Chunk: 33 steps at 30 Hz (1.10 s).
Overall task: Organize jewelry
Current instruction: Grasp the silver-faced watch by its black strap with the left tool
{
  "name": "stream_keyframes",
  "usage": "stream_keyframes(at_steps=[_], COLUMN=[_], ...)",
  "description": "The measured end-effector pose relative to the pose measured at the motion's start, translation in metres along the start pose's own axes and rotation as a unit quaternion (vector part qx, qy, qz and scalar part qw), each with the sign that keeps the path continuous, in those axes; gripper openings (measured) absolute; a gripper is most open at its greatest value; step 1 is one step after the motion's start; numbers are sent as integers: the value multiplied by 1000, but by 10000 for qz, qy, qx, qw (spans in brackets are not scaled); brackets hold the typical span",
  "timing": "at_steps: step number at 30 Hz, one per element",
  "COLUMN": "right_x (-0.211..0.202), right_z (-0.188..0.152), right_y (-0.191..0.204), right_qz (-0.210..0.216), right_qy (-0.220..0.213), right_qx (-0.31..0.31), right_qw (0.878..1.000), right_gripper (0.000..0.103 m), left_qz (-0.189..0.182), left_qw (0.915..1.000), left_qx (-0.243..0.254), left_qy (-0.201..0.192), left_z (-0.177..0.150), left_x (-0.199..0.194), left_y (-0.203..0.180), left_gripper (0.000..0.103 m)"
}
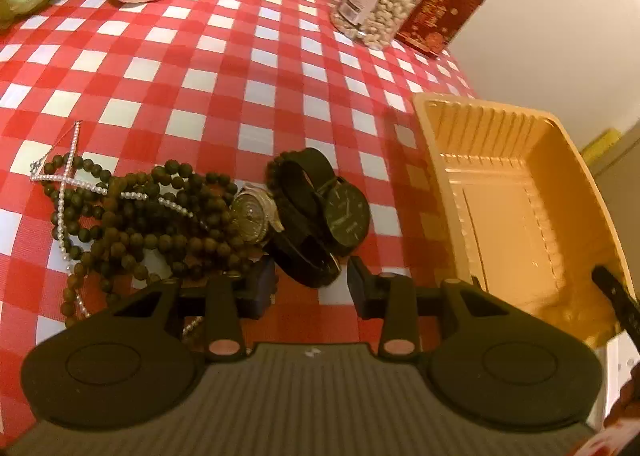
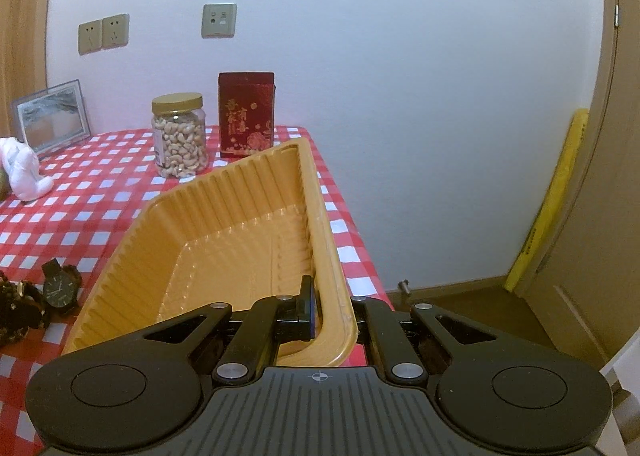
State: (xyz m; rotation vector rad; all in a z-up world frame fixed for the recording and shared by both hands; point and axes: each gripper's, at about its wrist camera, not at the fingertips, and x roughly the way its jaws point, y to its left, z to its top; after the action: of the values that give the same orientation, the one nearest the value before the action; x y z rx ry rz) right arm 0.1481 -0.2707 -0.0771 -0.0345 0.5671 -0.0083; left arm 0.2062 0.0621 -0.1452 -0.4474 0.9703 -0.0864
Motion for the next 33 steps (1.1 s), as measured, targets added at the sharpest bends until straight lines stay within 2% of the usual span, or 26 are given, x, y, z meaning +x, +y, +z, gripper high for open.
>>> stream_keyframes(at_steps=[6,8,10,15,19,23,27,33], right_x=[-1,-2,-2,-4,-4,-4,-4,-5], right_z=[-1,-1,-2,-1,-2,-2,-2,-2], right_y=[-2,-2,-4,-5,-6,-5,-5,-6], right_qz=[49,60,76,113,122,125,124,109], right_qy=[-20,-21,-12,-6,-3,-4,-4,21], right_qx=[-48,-45,-21,-3,6,0,-6,11], right_qw=[10000,10000,10000,9999,9999,9999,9999,9999], right_gripper=[5,5,5,5,5,5,5,5], left_qz=[-50,-41,-70,-73,-181,-135,-126,26], left_qw=[9992,9993,9995,9997,9988,9989,9978,9978], left_qx=[-405,-371,-304,-225,-414,-402,-611,-653], left_qy=[-27,-62,-73,64,166,188,205,84], left_z=[-1,-3,-6,-14,-16,-10,-6,1], left_x=[0,-5,-10,-24,-23,-14,-7,-4], left_y=[10,11,12,21,27,23,24,23], left_gripper=[31,28,21,12,16,17,21,26])
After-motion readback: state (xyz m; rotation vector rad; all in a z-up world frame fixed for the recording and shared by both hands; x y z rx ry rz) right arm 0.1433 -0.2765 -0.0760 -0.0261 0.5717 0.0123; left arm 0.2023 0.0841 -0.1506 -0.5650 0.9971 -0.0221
